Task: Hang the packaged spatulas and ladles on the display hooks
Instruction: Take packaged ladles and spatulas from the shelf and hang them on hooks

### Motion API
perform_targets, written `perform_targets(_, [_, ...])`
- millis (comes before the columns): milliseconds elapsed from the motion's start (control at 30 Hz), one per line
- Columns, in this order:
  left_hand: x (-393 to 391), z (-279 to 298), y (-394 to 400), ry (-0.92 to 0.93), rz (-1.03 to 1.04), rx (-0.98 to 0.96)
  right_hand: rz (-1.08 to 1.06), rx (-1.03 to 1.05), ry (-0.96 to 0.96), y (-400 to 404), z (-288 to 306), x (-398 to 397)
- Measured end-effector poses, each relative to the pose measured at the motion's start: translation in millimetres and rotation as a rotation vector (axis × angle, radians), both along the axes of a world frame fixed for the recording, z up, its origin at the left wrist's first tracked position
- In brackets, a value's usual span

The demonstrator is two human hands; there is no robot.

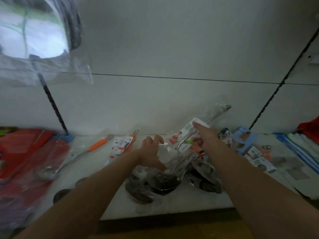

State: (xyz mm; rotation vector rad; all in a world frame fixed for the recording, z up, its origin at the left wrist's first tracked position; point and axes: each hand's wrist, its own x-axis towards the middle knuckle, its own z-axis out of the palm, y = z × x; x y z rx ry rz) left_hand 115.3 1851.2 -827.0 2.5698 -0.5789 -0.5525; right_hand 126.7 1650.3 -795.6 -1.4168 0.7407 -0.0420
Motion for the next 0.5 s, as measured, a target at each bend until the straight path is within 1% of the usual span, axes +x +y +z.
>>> perform_targets(133, [-4,7,6,0.037,0.022,-0.039,-0.045,-0.070,-0.007,17,1,4])
perform_targets(200, [-2,13,8,0.064,0.099,-0.106,-0.016,-0.118,-0.023,25,8,5])
perform_targets(267, [5,22,9,0.072,0.219,-0.257,0.028,-0.158,-0.073,36,17,5])
perform_targets(367, [13,40,14,0.052,0.374,-0.546,0.101,-0.210,-0.133,57,28,5])
perform_targets(433, [17,52,18,0.026,0.438,-0.716,0.168,-0.223,-0.164,72,33,3])
perform_targets(500, [17,65,23,-0.021,0.475,-0.819,0.284,-0.249,-0.179,85,37,1])
